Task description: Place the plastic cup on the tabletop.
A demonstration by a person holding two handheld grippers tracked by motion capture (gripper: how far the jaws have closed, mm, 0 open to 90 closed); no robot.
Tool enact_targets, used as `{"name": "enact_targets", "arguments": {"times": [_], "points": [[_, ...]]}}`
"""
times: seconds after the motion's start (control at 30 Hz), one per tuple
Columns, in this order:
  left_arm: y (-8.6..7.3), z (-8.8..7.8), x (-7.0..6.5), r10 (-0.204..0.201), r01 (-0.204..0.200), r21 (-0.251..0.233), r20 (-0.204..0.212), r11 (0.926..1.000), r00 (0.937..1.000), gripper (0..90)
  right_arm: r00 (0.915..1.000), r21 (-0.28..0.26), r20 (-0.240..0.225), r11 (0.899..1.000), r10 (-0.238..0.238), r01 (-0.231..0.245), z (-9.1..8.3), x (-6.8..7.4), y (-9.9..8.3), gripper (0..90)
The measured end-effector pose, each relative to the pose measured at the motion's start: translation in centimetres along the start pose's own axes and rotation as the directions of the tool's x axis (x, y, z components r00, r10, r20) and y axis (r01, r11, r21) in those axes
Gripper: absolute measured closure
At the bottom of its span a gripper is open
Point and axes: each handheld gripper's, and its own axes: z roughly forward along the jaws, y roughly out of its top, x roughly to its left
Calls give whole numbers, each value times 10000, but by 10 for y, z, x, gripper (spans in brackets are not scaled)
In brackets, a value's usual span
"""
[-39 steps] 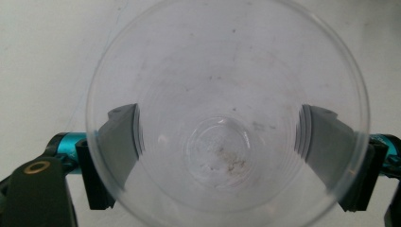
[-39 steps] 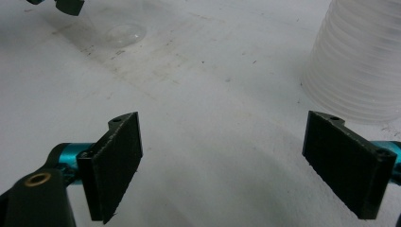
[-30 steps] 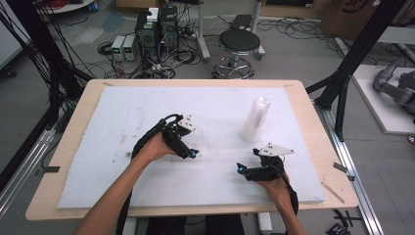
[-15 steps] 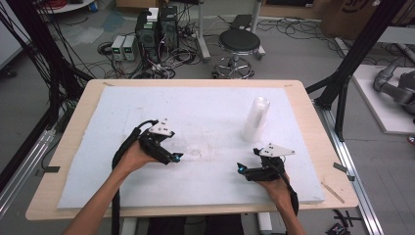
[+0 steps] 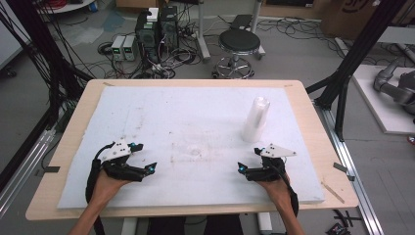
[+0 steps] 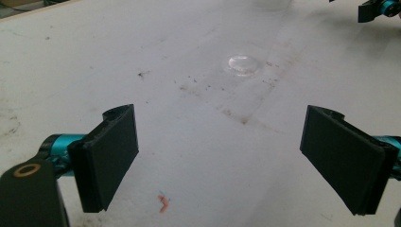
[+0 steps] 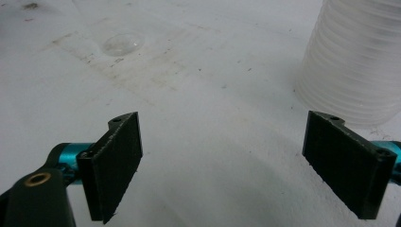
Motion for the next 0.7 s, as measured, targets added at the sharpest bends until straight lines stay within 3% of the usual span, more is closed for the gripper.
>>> {"name": "enact_targets", "arguments": {"times": [0.27, 0.37, 0.53, 0.7], "points": [[-20, -10, 1, -301, 230, -860, -820, 9960, 9962, 123, 9999, -228, 38, 9997, -112, 113, -2, 2, -1, 127], [-21, -12, 3, -480, 400, -963, -823, 9946, 9954, 123, 10000, -341, 21, 9994, -75, 76, -4, 2, -2, 126], [-23, -13, 0, -257, 143, -1158, -975, 9932, 9949, 128, 10000, -325, -9, 9994, -85, 85, -3, 1, -2, 127], [-23, -13, 0, -312, 201, -1184, -928, 9928, 9952, 131, 9998, -466, 105, 9988, -141, 146, -4, 3, -2, 127]]}}
